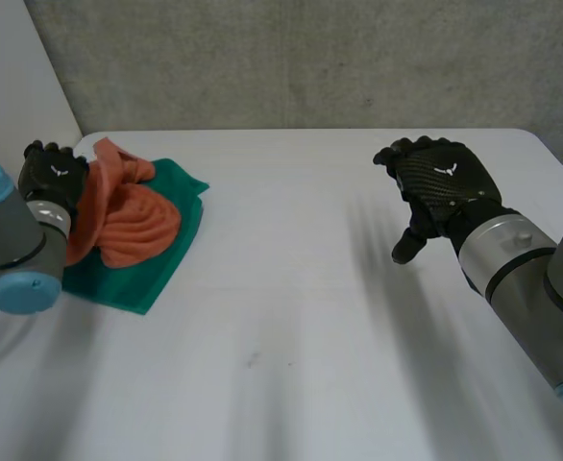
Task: Fold the laundry.
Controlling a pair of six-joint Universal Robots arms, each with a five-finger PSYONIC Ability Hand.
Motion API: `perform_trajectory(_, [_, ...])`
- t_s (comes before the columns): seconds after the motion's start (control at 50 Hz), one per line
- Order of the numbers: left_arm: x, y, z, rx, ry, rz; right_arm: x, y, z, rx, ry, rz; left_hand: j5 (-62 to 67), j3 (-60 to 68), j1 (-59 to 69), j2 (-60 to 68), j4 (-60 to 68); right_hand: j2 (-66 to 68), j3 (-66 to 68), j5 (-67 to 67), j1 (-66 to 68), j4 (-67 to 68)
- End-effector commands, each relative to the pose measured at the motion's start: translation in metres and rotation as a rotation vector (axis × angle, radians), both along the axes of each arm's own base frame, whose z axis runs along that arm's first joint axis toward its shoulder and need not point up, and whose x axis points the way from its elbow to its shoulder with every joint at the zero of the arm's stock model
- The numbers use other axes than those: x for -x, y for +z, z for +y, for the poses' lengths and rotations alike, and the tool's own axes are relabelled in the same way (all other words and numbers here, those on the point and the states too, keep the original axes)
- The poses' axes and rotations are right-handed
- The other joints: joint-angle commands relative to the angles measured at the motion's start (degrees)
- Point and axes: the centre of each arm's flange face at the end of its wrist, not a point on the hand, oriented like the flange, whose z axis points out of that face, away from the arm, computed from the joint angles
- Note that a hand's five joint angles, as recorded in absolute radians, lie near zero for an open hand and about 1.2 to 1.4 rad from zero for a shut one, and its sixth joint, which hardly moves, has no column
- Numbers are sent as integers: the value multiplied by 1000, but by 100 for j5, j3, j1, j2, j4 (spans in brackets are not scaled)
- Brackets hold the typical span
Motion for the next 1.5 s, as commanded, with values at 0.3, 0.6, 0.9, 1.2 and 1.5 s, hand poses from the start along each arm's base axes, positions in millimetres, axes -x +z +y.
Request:
perform_trajectory(0.3, [69, 62, 39, 196, -120, 79, 2, 6, -14, 21, -29, -10, 6616, 6666, 6670, 6685, 6683, -174, -158, -341, -80, -273])
perform_trajectory(0.6, [180, 92, 226, 27, -624, 365, 51, 44, -66, 96, -205, -38, 6616, 6666, 6670, 6685, 6683, -174, -158, -341, -80, -273])
perform_trajectory(0.9, [156, 76, 234, -224, -583, 276, 35, 12, -51, 11, -23, 188, -346, -295, -292, -277, -278, -174, -158, -341, -80, -273])
perform_trajectory(1.2, [89, 54, 205, -242, -347, 274, 10, -29, -14, -92, 150, 323, 494, 545, 548, 563, 562, -174, -158, -341, -80, -273])
perform_trajectory(1.5, [107, -1, 135, -333, -510, 292, -9, -72, 39, -269, 223, 212, 1672, 1722, 1726, 1741, 1739, -174, -158, -341, -80, -273])
